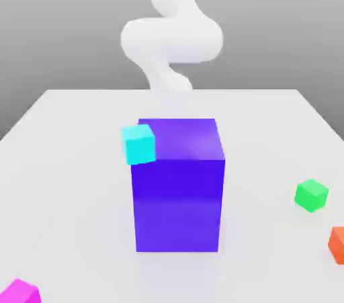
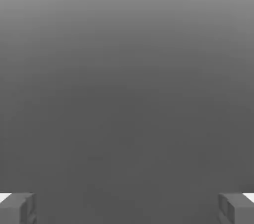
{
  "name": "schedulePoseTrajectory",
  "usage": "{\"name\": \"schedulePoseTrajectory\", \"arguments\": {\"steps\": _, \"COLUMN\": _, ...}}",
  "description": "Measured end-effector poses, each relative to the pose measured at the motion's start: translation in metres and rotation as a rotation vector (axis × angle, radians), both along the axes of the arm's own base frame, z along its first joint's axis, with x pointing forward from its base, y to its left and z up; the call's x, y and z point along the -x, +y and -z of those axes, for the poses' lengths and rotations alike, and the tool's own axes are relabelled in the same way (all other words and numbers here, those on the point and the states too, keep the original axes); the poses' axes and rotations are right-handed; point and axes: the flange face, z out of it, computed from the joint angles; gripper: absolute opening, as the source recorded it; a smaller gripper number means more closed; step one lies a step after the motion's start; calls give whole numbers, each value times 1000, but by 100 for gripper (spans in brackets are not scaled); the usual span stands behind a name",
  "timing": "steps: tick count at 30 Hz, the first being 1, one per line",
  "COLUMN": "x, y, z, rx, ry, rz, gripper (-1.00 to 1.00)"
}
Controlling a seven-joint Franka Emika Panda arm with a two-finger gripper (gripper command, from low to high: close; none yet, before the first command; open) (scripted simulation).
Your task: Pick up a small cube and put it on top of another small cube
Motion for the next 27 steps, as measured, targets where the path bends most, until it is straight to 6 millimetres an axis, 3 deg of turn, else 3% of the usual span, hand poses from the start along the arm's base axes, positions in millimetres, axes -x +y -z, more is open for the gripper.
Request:
{"name": "schedulePoseTrajectory", "arguments": {"steps": 7, "x": -79, "y": -48, "z": 86, "rx": -57, "ry": 167, "rz": 59, "gripper": 0}}
{"name": "schedulePoseTrajectory", "arguments": {"steps": 14, "x": -132, "y": -99, "z": 188, "rx": -102, "ry": 326, "rz": 134, "gripper": 0}}
{"name": "schedulePoseTrajectory", "arguments": {"steps": 21, "x": -155, "y": -158, "z": 303, "rx": -134, "ry": 482, "rz": 231, "gripper": 0}}
{"name": "schedulePoseTrajectory", "arguments": {"steps": 27, "x": -153, "y": -200, "z": 406, "rx": -142, "ry": 616, "rz": 304, "gripper": 0}}
